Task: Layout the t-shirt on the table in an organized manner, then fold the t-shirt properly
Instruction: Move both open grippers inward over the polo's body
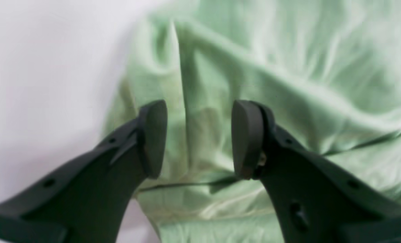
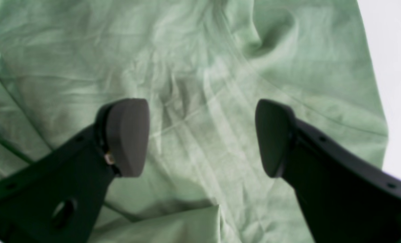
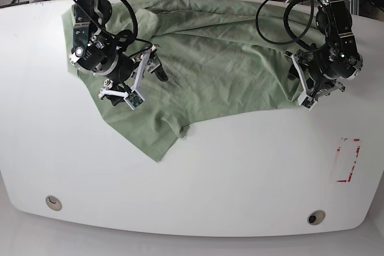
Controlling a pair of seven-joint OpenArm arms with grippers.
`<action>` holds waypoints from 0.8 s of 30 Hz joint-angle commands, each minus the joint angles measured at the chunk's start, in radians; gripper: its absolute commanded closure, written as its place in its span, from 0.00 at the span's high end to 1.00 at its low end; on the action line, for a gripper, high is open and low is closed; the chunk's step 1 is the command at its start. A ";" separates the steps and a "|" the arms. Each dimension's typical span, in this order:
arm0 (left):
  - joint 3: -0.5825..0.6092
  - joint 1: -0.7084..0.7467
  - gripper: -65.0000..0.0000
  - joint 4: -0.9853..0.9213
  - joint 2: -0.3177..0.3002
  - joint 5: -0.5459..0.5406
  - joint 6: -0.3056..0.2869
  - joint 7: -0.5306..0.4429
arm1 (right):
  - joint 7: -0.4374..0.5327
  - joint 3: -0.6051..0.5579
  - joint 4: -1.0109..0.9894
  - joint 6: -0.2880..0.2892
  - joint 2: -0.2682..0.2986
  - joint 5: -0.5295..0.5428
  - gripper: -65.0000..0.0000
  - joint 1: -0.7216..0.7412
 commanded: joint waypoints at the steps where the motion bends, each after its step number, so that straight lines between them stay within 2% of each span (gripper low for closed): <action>1: 0.017 -0.017 0.44 -0.007 -0.015 -0.014 -0.001 -0.013 | 0.022 0.007 0.021 0.001 0.005 0.016 0.71 -0.003; 10: 0.024 -0.059 0.44 -0.080 -0.044 -0.010 -0.001 -0.037 | 0.024 0.007 0.021 0.001 0.005 0.017 0.71 -0.009; 19: 0.023 -0.105 0.44 -0.094 -0.137 -0.010 -0.001 -0.070 | 0.024 0.007 0.021 0.001 0.005 0.017 0.71 -0.011; 24: 0.024 -0.166 0.44 -0.157 -0.170 -0.010 -0.001 -0.071 | 0.024 0.007 0.021 0.001 0.005 0.017 0.71 -0.011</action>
